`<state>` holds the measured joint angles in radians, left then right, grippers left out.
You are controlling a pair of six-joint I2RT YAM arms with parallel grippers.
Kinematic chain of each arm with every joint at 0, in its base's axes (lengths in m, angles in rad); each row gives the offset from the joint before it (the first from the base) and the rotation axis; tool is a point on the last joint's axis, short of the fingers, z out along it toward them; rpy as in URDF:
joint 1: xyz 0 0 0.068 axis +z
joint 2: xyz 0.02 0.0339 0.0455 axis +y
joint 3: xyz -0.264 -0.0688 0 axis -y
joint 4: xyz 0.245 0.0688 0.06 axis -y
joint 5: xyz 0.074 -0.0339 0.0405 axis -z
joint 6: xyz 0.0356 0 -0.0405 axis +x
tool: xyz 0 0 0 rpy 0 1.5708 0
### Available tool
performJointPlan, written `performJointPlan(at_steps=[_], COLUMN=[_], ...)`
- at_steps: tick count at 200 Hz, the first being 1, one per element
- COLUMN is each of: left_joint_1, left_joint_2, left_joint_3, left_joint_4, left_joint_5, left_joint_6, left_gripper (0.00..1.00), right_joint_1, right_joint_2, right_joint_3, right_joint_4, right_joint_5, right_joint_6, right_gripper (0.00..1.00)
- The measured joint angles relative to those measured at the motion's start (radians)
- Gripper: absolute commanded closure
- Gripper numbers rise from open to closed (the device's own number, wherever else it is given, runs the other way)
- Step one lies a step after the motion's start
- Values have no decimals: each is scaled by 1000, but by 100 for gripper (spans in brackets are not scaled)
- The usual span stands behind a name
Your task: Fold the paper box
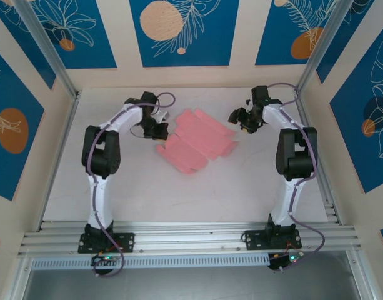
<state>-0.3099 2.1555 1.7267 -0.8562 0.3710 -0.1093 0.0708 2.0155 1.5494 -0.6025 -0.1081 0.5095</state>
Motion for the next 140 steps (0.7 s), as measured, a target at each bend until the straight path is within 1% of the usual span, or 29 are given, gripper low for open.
performJointPlan(at_steps=[30, 69, 79, 111, 140], left_joint_1=[0, -1, -1, -1, -1], left_joint_2=[-163, -352, -386, -477, -513], left_joint_3=[-250, -535, -596, -771, -865], left_joint_4=[147, 394, 459, 648, 770], left_joint_5=[-33, -68, -78, -104, -111], left_joint_6=[-86, -232, -270, -384, -436], left_gripper=[100, 100, 100, 100, 100], right_joint_1=[1, 17, 24, 42, 43], right_joint_2=[0, -30, -49, -136, -172], right_joint_3=[-54, -117, -140, -228, -251], right_joint_4=[13, 30, 37, 67, 93], right_joint_5=[-39, -61, -62, -72, -101], right_joint_6=[2, -13, -18, -33, -50], right_gripper=[36, 35, 35, 30, 30])
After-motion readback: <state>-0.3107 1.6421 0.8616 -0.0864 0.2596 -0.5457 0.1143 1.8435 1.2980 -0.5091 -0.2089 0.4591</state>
